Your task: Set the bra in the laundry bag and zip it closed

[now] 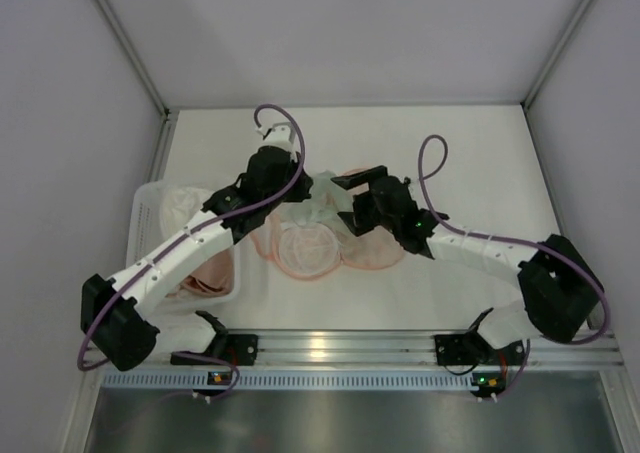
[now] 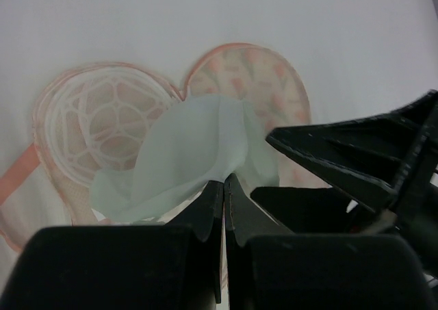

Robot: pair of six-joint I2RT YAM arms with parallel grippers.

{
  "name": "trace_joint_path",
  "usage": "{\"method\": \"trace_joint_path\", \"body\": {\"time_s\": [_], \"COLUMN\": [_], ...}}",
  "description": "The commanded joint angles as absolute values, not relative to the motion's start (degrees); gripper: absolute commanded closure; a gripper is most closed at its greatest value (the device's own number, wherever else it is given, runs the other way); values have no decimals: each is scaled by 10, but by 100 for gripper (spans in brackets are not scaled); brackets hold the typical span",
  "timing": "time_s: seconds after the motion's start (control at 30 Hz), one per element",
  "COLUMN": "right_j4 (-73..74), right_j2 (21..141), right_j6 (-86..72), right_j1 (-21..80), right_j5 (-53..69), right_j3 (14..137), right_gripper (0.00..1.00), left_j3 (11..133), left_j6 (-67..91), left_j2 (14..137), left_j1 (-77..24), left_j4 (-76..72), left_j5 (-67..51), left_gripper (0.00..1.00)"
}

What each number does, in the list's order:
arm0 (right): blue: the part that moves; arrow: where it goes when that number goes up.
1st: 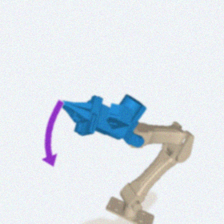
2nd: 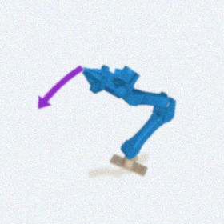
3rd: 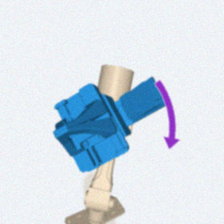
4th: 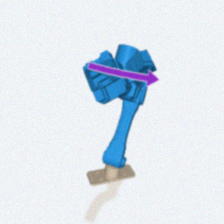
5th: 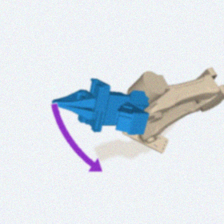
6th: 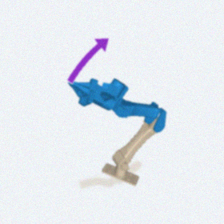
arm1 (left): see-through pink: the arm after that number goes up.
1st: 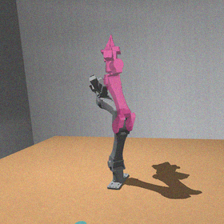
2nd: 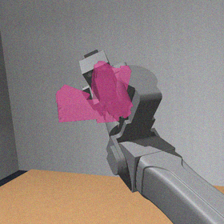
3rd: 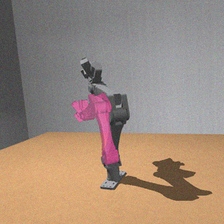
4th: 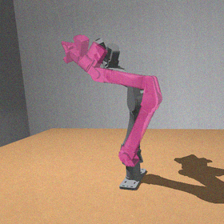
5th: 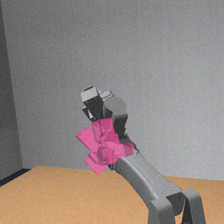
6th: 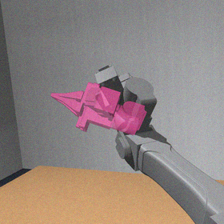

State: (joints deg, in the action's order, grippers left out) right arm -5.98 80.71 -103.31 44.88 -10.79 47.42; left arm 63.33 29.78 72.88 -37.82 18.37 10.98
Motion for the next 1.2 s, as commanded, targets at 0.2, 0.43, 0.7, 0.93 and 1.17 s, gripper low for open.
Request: {"method": "trace_joint_path", "body": {"time_s": [0.2,0.43,0.7,0.93,1.17], "right_j4": [52,22,18,-17,-69], "right_j2": [943,926,959,959,977], "right_j6": [-1005,-991,-937,-830,-637], "right_j1": [436,429,421,394,349], "right_j5": [-199,-236,-236,-254,-143], "right_j3": [627,601,617,621,686], "right_gripper": [1,1,1,62,100], "left_j3": [592,580,581,599,630], "left_j6": [278,271,249,216,189], "left_j2": [665,664,663,652,701], "left_j1": [-378,-378,-389,-428,-472], "left_j4": [142,142,142,147,175], "left_j5": [81,69,26,-13,31], "left_gripper": [100,100,100,100,100]}}
